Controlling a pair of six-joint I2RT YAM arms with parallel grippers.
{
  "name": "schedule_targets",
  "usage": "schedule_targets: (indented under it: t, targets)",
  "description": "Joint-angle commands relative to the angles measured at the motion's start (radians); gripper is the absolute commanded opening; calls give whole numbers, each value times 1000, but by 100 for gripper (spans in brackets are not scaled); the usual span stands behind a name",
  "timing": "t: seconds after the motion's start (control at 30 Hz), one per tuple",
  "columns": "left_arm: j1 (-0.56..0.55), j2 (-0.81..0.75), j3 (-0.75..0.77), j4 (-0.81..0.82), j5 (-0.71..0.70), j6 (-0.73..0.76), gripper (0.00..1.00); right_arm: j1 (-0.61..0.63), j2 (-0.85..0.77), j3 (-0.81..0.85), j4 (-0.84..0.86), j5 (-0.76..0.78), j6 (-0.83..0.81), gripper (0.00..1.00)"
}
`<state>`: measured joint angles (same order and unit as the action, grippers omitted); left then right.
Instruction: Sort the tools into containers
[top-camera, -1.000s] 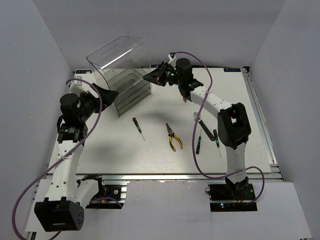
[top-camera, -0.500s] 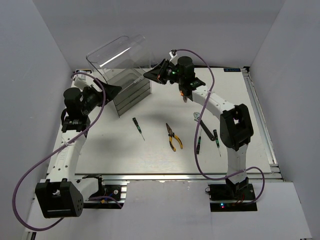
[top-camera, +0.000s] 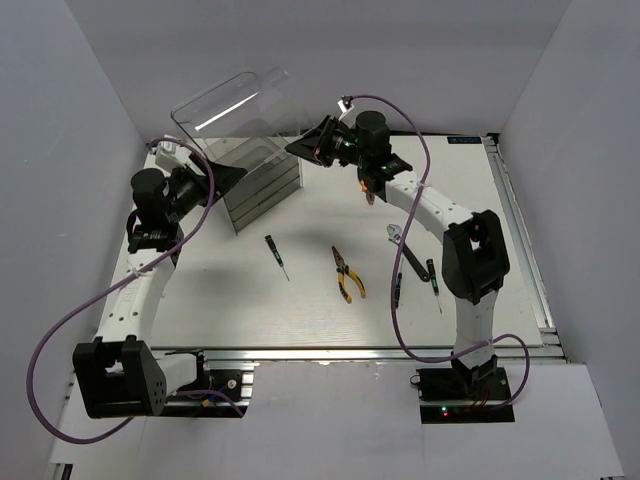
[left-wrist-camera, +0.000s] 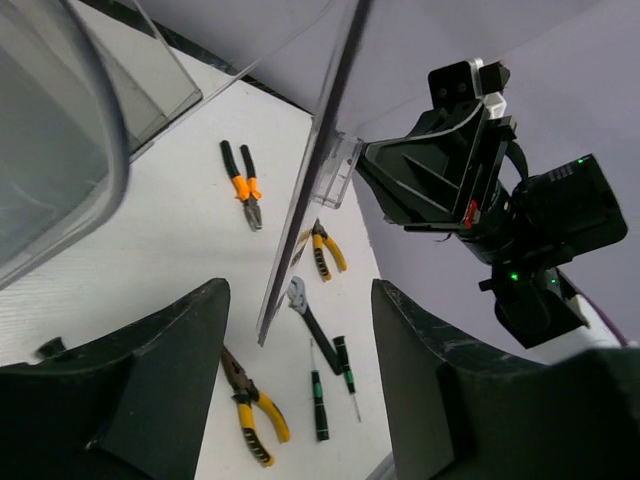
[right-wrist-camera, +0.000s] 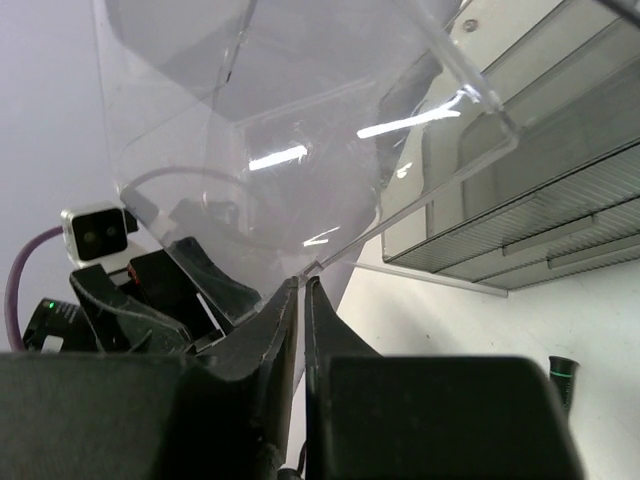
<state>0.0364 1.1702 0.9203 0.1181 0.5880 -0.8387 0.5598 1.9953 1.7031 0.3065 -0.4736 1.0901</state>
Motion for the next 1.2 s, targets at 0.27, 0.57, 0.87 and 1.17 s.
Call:
schedule_targets:
  t: [0.27,0.57,0.87,1.17]
  targets:
    - [-6,22,71,71,75,-66,54,37,-102,-36,124,-16,-59,0]
    - [-9,14,121,78,56,-76,27,28,-138,-112,226,-95,-163,44]
    - [-9,-1,216,54,13,-88,17,-54,-305,-382,121,-180,-738,61]
    - [-7,-15,241,67,-5,-112,15,-136,-153,-229,-392,324,-1069,63]
